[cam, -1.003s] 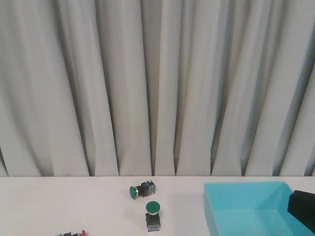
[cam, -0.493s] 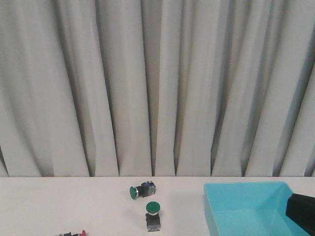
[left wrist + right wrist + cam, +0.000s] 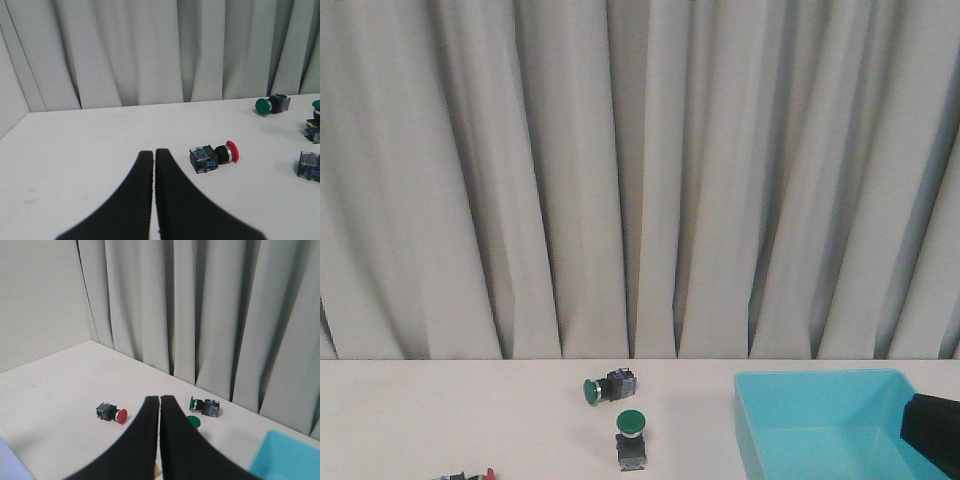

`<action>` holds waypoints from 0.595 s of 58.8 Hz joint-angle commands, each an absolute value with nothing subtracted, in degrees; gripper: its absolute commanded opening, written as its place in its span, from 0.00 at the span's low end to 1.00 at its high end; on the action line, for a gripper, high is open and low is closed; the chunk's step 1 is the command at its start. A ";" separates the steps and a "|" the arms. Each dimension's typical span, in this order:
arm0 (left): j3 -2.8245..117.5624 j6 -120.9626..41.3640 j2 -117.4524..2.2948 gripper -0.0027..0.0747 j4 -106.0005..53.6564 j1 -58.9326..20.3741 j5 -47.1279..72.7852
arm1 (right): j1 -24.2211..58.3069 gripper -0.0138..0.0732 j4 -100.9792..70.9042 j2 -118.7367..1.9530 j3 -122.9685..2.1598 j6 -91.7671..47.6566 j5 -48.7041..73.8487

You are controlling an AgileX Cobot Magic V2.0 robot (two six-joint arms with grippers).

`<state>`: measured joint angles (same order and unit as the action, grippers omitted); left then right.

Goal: Pick red and yellow buttons and place in box

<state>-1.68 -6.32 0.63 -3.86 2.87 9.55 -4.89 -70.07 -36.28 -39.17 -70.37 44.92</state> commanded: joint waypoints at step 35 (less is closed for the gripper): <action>-3.14 -5.98 1.49 0.03 -4.42 2.93 4.25 | -5.19 0.15 -73.02 -36.39 -40.59 -70.82 43.94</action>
